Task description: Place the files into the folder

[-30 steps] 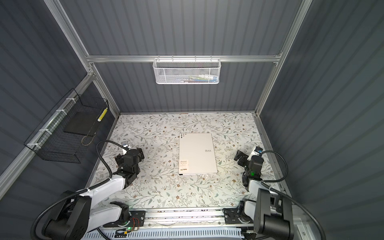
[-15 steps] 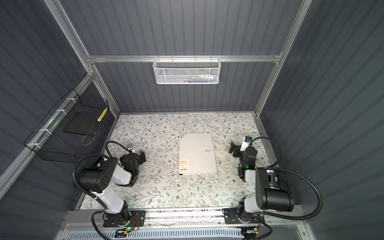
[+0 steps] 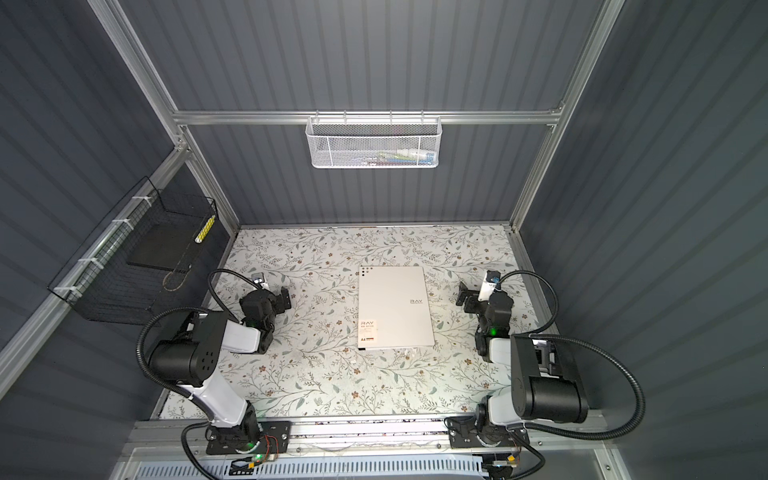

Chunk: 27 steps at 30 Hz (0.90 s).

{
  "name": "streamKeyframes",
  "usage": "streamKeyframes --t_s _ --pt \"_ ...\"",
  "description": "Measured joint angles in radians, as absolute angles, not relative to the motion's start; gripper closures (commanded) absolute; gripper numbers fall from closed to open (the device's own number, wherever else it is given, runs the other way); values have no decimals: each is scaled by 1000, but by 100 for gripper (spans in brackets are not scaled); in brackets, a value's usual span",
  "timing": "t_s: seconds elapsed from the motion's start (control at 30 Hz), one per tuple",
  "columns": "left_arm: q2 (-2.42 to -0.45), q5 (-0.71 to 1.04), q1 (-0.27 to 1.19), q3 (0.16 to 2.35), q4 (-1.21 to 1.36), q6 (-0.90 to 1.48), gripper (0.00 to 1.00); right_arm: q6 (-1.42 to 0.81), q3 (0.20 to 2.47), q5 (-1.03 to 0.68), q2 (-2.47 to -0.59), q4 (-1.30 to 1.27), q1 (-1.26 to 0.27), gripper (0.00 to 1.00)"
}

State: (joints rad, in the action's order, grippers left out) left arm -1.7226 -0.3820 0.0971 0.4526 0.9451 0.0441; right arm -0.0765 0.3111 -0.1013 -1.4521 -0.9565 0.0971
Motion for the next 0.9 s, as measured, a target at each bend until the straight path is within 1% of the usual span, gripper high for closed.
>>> streamKeyframes --t_s 0.9 --pt "-1723 -385 104 453 945 43 0 -63 311 -78 -1452 -957 81 1"
